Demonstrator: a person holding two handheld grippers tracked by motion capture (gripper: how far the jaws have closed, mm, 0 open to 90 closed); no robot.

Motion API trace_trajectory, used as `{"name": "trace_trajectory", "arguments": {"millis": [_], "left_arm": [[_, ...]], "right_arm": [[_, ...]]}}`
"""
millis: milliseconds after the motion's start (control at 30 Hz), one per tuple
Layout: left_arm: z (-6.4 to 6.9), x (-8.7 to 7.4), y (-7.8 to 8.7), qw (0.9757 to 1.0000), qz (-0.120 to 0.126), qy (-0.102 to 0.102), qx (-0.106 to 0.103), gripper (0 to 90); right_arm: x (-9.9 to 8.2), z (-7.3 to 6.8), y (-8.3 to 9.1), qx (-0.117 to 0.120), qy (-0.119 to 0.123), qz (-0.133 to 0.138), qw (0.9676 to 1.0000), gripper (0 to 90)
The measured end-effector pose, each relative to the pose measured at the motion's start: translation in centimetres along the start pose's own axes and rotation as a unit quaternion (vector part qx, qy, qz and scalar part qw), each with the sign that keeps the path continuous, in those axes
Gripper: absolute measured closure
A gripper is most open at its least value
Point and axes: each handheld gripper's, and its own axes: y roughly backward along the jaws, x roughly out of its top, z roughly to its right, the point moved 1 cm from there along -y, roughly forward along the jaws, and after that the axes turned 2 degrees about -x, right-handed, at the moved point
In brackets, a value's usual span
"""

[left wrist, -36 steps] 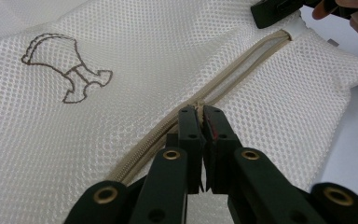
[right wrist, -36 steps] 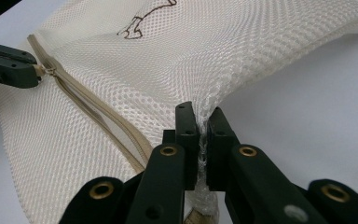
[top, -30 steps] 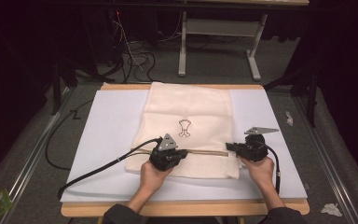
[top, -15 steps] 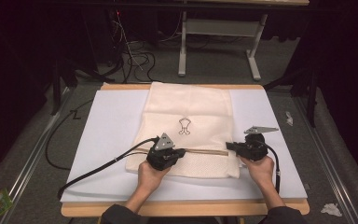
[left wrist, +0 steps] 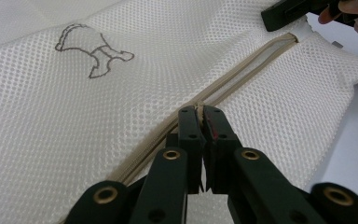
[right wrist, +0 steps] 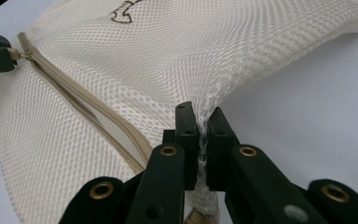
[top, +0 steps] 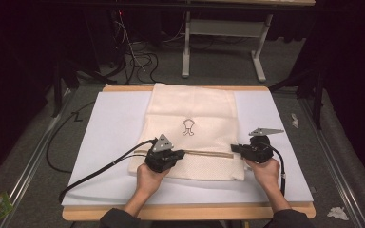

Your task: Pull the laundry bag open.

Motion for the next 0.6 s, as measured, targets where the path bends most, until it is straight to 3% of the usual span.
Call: {"name": "trace_trajectory", "arguments": {"millis": [600], "left_arm": [[-0.9, -0.5, 1.2, 0.9999, 0.006, 0.009, 0.01, 87.2]], "right_arm": [[0.0, 0.1, 0.0, -0.004, 0.001, -0.001, 1.0, 87.8]]}}
